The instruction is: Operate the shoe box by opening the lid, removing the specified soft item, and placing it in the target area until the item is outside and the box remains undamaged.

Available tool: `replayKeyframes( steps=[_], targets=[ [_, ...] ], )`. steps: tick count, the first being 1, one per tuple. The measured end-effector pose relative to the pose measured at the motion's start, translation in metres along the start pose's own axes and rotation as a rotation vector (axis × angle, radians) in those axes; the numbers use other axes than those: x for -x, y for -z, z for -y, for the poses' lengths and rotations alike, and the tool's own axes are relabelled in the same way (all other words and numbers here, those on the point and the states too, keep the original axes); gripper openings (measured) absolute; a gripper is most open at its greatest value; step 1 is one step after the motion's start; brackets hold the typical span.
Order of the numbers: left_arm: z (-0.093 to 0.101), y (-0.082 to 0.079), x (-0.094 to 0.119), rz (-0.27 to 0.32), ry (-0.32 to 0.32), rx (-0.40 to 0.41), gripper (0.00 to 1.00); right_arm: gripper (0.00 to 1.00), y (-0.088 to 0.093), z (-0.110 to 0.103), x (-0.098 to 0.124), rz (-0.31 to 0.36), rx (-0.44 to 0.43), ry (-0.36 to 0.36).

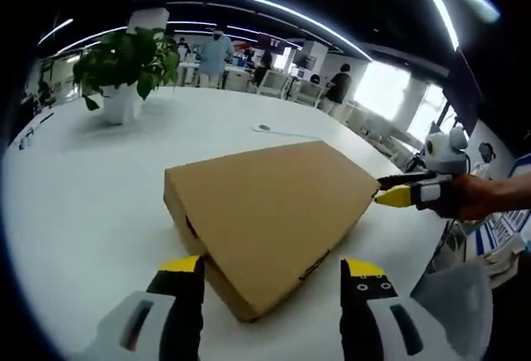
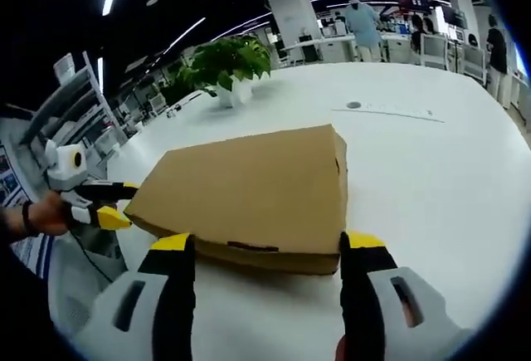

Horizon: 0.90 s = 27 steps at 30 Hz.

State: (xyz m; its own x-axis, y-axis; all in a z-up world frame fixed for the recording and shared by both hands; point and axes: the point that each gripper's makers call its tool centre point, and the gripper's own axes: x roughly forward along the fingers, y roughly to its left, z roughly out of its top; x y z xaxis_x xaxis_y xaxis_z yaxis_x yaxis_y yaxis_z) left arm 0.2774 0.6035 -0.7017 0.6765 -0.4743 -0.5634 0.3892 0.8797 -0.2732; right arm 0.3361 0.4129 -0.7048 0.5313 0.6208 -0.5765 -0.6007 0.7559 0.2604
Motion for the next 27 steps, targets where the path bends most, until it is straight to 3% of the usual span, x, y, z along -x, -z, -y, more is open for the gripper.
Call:
replayKeyframes(
  steps=[5,7,8,10,20,27],
  targets=[
    [-0.001,0.005,-0.002,-0.027,-0.034,-0.088,0.7,0.65,0.002,0.003,-0.002,-0.001,0.04,0.051],
    [-0.012,0.007,-0.003,-0.036,-0.09,-0.15,0.62,0.6,0.003,0.007,-0.003,-0.005,0.06,0.084],
    [-0.02,0.01,-0.002,-0.056,-0.138,-0.186,0.52,0.58,0.004,0.01,-0.003,-0.008,0.073,0.104],
    [-0.015,0.009,-0.002,-0.051,-0.102,-0.158,0.52,0.58,0.004,0.008,-0.004,-0.016,0.082,0.099],
    [-0.013,0.002,0.008,-0.045,-0.12,-0.115,0.49,0.58,-0.003,0.006,0.003,-0.009,0.068,0.098],
    [-0.005,-0.015,0.023,0.015,-0.141,-0.052,0.47,0.58,-0.021,-0.001,0.016,0.071,0.048,0.099]
  ],
)
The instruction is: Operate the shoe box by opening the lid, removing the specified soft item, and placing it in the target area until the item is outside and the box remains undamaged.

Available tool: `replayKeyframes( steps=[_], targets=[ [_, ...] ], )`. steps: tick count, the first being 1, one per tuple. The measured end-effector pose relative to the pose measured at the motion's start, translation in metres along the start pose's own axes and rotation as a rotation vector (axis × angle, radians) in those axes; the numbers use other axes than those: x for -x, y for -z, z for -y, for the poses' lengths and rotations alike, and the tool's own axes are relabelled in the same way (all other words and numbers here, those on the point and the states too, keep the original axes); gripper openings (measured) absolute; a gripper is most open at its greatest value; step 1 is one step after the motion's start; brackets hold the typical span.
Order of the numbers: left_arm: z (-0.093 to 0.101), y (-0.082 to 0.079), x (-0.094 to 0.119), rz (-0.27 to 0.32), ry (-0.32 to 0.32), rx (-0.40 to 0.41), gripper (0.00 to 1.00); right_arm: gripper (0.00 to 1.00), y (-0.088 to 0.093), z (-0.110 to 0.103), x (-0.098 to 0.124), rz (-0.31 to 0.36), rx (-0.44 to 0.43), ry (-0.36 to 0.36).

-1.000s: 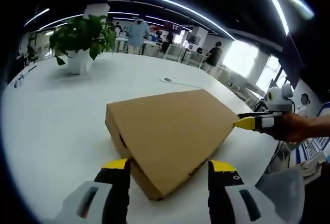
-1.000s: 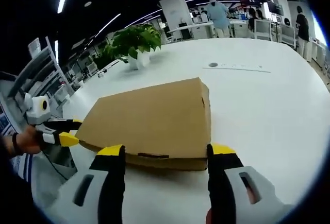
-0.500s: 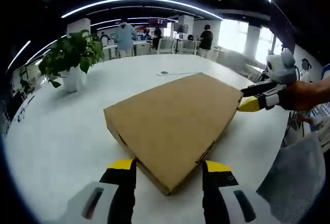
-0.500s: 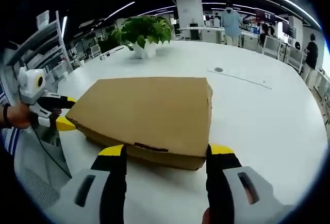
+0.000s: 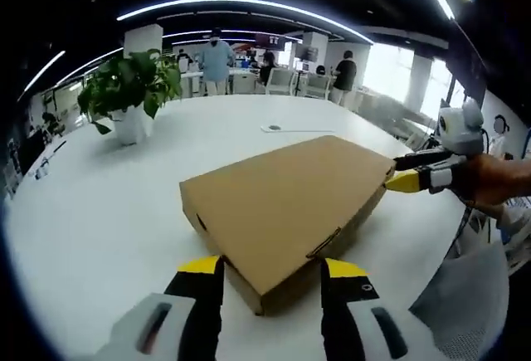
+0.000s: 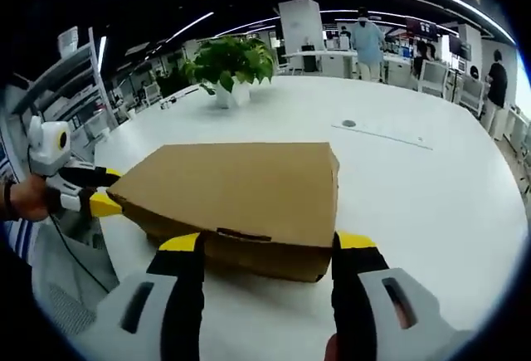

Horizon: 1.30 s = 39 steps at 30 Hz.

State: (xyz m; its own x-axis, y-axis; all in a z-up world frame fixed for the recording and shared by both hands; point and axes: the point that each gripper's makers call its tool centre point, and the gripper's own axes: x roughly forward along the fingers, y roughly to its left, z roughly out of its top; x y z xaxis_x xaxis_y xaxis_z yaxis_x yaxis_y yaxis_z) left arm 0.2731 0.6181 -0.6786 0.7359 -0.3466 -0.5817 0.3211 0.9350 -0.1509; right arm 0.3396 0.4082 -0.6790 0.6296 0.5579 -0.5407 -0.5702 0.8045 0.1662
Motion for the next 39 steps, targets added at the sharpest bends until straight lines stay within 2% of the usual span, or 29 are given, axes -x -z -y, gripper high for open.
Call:
replayKeyframes(
  steps=[10,17,22,27,32,38,39],
  targets=[
    [0.005,-0.035,0.022,0.09,0.005,0.063,0.44,0.57,-0.042,-0.001,0.012,0.09,-0.014,0.0],
    [0.014,-0.059,0.033,0.13,0.043,-0.007,0.52,0.57,-0.079,-0.001,0.014,0.162,-0.016,0.014],
    [0.007,-0.073,0.033,0.152,0.03,-0.039,0.5,0.56,-0.099,0.0,0.013,0.196,-0.017,0.022],
    [0.003,-0.079,0.032,0.16,0.016,-0.082,0.49,0.54,-0.115,0.003,0.01,0.215,-0.02,0.028],
    [-0.004,-0.088,0.032,0.173,-0.024,-0.116,0.43,0.54,-0.126,0.005,0.006,0.227,-0.021,0.027],
    [-0.019,-0.096,0.031,0.189,-0.092,-0.162,0.3,0.54,-0.136,0.007,0.002,0.236,-0.026,0.023],
    [-0.023,-0.099,0.032,0.2,-0.117,-0.203,0.28,0.54,-0.138,0.007,0.002,0.238,-0.031,0.02]
  ],
)
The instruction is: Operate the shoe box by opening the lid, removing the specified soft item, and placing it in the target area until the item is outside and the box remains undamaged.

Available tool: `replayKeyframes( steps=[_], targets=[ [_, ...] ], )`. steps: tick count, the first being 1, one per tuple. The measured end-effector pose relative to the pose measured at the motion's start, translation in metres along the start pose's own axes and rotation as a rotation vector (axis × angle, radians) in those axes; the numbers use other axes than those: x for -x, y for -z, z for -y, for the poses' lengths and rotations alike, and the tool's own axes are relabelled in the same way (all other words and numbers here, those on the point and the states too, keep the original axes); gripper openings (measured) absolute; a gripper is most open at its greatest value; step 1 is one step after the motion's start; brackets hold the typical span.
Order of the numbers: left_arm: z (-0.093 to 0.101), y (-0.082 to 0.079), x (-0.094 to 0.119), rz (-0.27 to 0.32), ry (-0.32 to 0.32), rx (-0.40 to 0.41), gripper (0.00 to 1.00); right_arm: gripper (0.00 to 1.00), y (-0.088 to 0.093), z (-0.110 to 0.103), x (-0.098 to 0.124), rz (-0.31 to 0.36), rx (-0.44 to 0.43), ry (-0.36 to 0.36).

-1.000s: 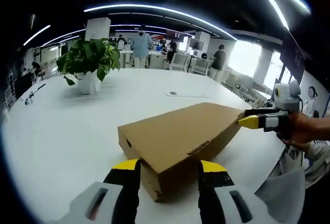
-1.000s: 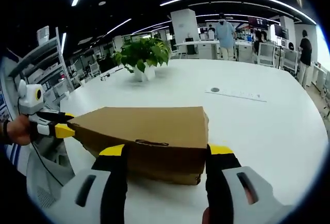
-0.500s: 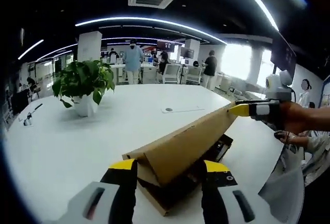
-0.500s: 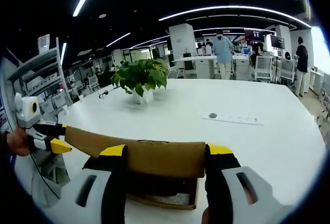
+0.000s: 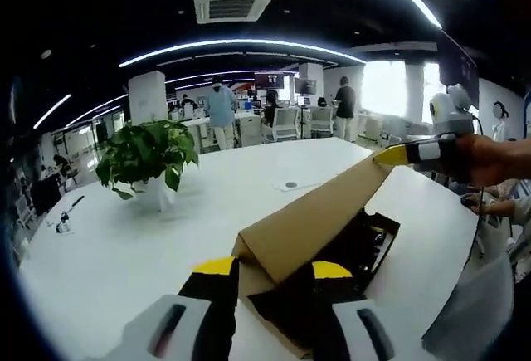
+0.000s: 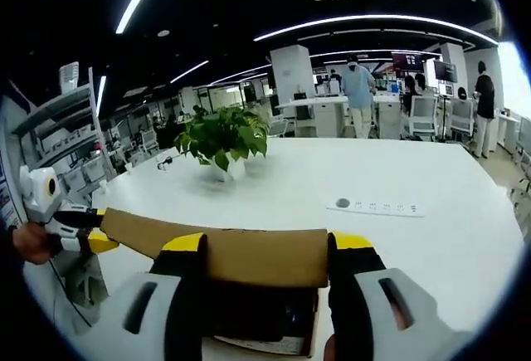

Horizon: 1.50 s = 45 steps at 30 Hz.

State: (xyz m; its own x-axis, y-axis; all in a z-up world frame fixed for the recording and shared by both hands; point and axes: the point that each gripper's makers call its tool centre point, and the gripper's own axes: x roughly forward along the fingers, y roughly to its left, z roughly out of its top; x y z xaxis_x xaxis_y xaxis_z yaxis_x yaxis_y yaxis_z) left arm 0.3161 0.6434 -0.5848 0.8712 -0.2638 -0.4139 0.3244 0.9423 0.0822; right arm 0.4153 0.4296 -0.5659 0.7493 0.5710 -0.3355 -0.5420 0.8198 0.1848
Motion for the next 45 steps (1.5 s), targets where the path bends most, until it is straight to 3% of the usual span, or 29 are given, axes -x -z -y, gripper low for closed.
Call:
replayKeyframes(
  steps=[7,11,13,21,33,38,40,45],
  targets=[
    [-0.013,-0.003,-0.005,-0.009,-0.095,-0.083,0.17,0.55,-0.009,0.001,-0.007,0.016,-0.01,0.005],
    [-0.024,-0.004,-0.007,-0.005,-0.164,-0.087,0.09,0.55,-0.013,0.002,-0.012,0.024,-0.016,0.002],
    [-0.026,-0.007,-0.009,0.01,-0.164,-0.044,0.08,0.55,-0.015,0.001,-0.015,0.025,-0.029,0.001],
    [-0.03,-0.011,-0.01,0.0,-0.17,-0.033,0.07,0.63,-0.016,-0.002,-0.02,0.019,-0.023,-0.02],
    [-0.038,-0.019,-0.017,0.004,-0.157,0.014,0.07,0.7,-0.011,-0.007,-0.013,0.01,-0.012,-0.116],
    [-0.042,-0.022,-0.021,0.008,-0.155,0.029,0.07,0.54,-0.002,0.007,-0.017,-0.028,0.039,-0.072],
    [-0.043,-0.023,-0.022,0.008,-0.153,0.036,0.07,0.41,-0.002,0.019,-0.021,-0.031,0.024,-0.029],
    [-0.044,-0.023,-0.023,0.014,-0.147,0.041,0.07,0.24,-0.003,0.035,-0.027,-0.036,-0.006,0.01]
  ],
)
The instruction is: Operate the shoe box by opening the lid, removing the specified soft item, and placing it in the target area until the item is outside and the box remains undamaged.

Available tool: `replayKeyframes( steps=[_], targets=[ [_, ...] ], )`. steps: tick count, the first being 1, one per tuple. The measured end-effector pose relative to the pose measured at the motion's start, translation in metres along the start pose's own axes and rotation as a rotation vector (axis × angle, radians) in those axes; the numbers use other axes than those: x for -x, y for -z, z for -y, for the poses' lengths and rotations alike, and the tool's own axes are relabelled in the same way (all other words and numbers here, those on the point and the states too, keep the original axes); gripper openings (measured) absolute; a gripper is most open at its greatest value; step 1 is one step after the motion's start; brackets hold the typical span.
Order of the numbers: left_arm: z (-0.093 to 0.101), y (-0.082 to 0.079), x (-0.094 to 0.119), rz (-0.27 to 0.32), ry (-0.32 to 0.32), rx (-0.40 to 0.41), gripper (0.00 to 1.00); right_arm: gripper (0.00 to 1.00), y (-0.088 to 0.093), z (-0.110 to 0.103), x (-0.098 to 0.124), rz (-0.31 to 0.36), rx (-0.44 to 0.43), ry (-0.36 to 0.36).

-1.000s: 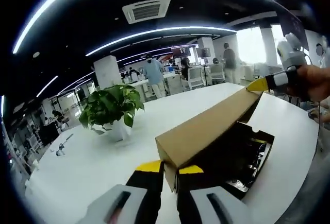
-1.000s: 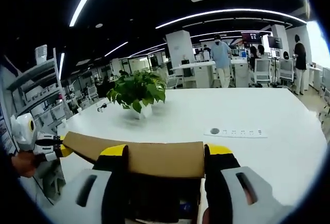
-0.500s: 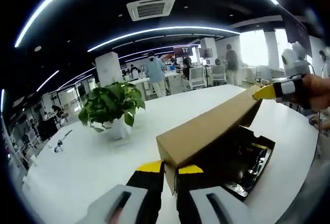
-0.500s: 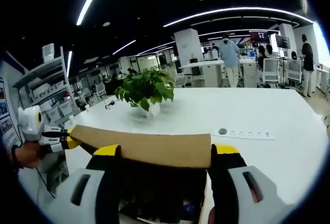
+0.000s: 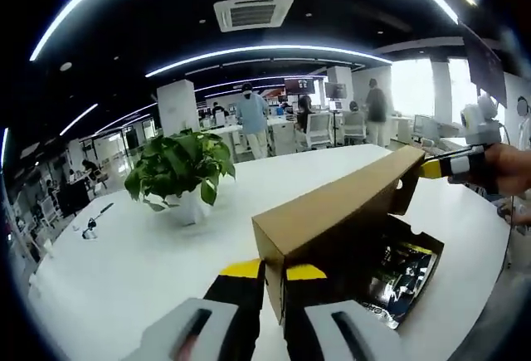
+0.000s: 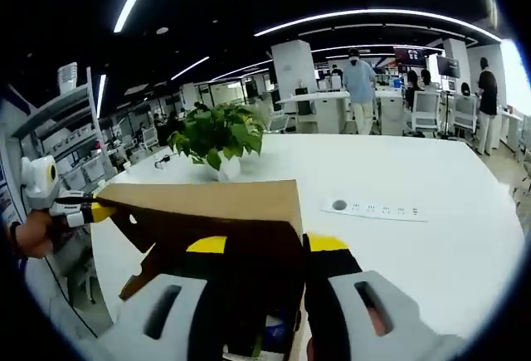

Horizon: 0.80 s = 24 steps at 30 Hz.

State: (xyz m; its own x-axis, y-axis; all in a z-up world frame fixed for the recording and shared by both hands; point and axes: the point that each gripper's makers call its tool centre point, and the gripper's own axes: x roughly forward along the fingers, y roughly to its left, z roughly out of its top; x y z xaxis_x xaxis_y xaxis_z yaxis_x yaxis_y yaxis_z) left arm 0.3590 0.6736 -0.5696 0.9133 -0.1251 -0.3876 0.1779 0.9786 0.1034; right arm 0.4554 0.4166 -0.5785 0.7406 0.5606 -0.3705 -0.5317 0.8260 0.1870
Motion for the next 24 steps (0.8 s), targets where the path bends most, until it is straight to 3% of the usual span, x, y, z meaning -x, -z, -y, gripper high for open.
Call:
replayKeyframes(
  steps=[4,13,24],
  targets=[
    [-0.001,-0.001,-0.002,0.003,0.003,0.008,0.07,0.14,0.0,0.008,-0.004,-0.004,0.003,0.026],
    [-0.005,-0.003,-0.006,0.014,0.006,0.014,0.07,0.01,-0.003,0.019,-0.012,0.015,-0.014,0.068],
    [-0.01,-0.002,-0.017,0.02,0.008,0.011,0.06,0.02,0.006,0.026,-0.031,-0.003,-0.042,0.068]
  ],
)
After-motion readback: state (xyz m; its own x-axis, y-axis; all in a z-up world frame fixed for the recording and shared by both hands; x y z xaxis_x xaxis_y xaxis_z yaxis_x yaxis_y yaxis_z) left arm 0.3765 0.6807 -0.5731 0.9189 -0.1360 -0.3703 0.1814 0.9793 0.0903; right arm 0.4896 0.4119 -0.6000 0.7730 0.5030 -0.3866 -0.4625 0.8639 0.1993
